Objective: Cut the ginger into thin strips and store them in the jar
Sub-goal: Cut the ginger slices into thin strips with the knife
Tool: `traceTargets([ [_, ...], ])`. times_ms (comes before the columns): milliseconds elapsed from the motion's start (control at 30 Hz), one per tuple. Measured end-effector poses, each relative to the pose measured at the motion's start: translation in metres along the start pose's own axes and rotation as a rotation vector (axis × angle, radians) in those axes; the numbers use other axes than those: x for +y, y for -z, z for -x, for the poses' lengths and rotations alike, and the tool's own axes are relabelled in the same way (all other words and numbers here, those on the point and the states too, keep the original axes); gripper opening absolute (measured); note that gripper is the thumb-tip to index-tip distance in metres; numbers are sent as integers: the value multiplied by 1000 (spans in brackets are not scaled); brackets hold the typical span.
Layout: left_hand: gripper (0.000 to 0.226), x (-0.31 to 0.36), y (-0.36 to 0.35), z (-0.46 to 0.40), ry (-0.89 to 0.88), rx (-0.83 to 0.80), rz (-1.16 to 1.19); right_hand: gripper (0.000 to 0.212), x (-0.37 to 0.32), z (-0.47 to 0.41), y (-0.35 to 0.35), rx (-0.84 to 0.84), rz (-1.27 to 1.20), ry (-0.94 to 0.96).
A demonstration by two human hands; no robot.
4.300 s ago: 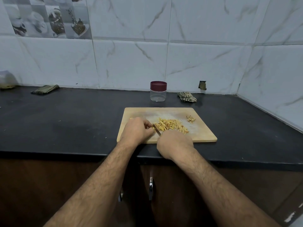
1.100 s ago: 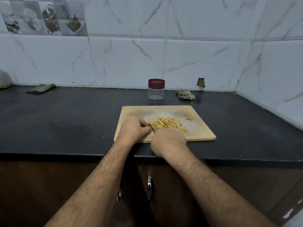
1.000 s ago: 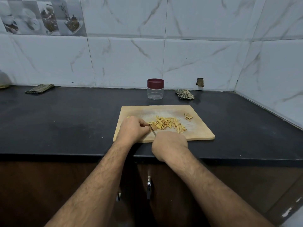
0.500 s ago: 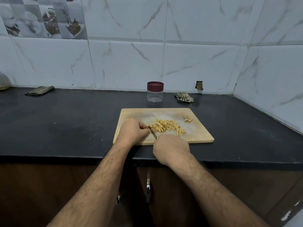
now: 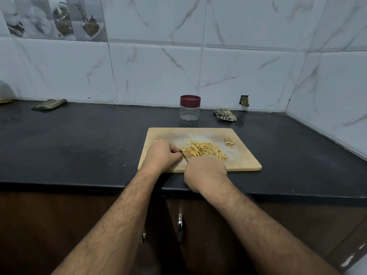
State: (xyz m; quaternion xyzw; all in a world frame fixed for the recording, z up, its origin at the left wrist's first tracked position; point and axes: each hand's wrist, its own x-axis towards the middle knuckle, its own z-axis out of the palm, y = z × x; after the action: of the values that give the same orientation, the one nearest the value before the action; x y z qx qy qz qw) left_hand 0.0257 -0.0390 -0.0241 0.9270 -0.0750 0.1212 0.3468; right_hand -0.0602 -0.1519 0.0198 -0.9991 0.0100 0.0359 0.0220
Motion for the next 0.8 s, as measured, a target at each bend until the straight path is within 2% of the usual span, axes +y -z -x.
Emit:
traceTargets([
  [167,16,0,1,-2,-7,-26,-38,22,13,10,-12,32,-10,-11],
  [400,10,3,8,-13,72,-108,28,24,21,11,-10,25,-54,-15],
  [633,4,-1,6,-14,106,-48,58,29,14,8,-3,9,-114,-28],
  [800,10,-3,5,-15,79,-54,36,30,9,4,-3,15,-98,-11],
])
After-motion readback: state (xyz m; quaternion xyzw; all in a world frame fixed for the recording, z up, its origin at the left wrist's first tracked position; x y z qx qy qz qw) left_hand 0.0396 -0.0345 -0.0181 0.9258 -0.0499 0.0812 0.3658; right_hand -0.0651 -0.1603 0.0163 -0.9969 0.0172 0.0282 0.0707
